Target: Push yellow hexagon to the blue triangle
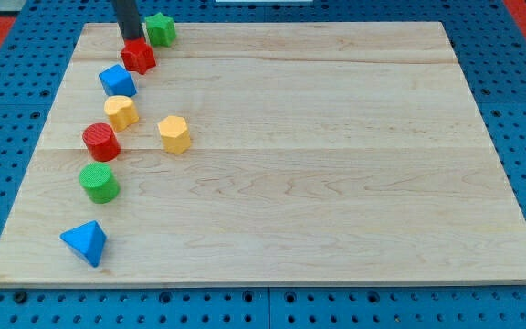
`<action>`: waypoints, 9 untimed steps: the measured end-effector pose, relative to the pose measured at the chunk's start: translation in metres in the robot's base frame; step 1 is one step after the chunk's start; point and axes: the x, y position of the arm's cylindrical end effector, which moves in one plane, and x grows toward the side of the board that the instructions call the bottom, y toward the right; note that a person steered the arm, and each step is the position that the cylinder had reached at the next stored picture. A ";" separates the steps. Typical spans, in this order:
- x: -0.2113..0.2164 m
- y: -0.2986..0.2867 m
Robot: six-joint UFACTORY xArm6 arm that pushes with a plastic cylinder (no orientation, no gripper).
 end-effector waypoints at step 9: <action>0.251 0.085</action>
